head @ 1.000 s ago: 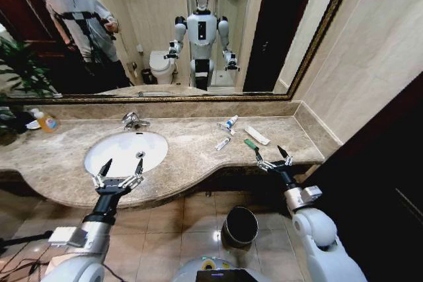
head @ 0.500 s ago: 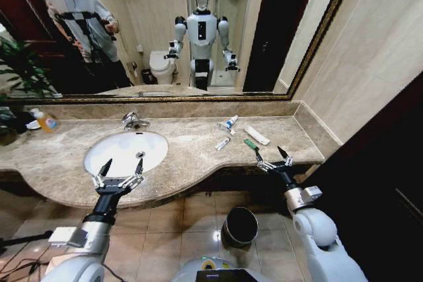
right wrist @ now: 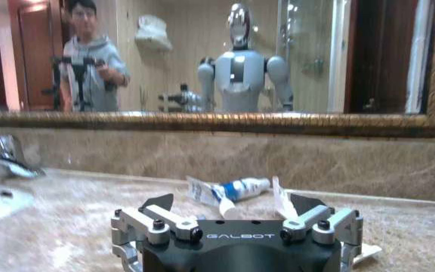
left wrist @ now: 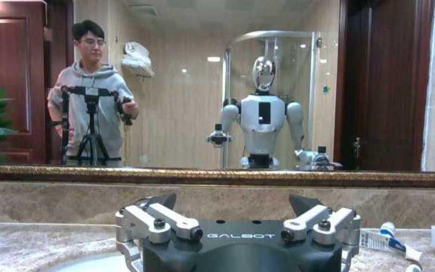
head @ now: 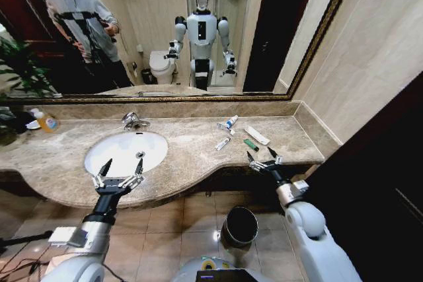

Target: Pick up the trash from the sink and place it in the trash bin.

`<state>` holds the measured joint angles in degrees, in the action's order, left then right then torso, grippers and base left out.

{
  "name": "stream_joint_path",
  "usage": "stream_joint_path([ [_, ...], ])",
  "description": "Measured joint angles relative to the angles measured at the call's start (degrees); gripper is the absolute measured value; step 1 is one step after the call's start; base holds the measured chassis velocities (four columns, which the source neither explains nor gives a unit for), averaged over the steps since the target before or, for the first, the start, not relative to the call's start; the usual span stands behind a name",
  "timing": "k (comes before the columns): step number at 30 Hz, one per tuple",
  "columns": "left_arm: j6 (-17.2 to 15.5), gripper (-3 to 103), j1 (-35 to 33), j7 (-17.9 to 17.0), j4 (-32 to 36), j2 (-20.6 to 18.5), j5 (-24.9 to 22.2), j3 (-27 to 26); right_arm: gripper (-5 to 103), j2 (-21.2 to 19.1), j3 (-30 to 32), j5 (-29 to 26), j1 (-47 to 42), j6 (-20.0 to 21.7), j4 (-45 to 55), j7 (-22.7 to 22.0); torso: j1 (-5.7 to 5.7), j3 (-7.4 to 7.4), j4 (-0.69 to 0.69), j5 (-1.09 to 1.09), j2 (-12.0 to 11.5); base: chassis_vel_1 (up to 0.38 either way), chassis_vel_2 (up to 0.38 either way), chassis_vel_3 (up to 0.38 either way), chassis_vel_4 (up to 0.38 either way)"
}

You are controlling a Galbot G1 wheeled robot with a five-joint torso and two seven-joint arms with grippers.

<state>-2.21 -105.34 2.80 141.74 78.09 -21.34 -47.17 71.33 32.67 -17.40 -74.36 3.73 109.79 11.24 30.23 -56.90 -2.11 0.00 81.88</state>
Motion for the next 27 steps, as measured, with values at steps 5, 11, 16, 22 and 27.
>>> stream_joint_path([
  [5,0.0,100,0.0,0.0,0.0,0.0,0.0,0.0,100,-2.41,-1.66,1.36,6.15,-0.12,-8.88,0.07,0.0,0.0,0.0,0.0,0.0,0.0,0.0,0.0,0.0],
  [11,0.0,100,0.0,0.0,0.0,0.0,0.0,0.0,100,-3.11,-3.38,2.39,13.63,-0.59,-18.99,0.53,0.0,0.0,-0.01,0.01,0.0,0.0,0.0,0.0,0.0],
  [16,0.0,100,0.0,0.0,0.0,0.0,0.0,0.0,100,-3.49,-3.55,3.27,16.42,0.53,-23.1,1.15,0.01,0.0,0.0,0.0,0.0,0.0,0.0,0.0,0.0],
  [22,0.0,100,0.0,0.0,0.0,0.0,0.0,0.0,82,-4.16,-3.57,2.77,16.77,0.96,-24.95,2.99,0.0,0.01,0.0,0.0,0.0,0.0,0.0,0.0,0.0],
  [27,0.0,100,0.0,0.0,0.0,0.0,0.0,0.0,70,-4.1,-3.44,1.84,16.42,0.75,-24.86,3.4,-0.01,0.01,0.0,0.0,0.0,0.0,0.0,0.0,0.0],
])
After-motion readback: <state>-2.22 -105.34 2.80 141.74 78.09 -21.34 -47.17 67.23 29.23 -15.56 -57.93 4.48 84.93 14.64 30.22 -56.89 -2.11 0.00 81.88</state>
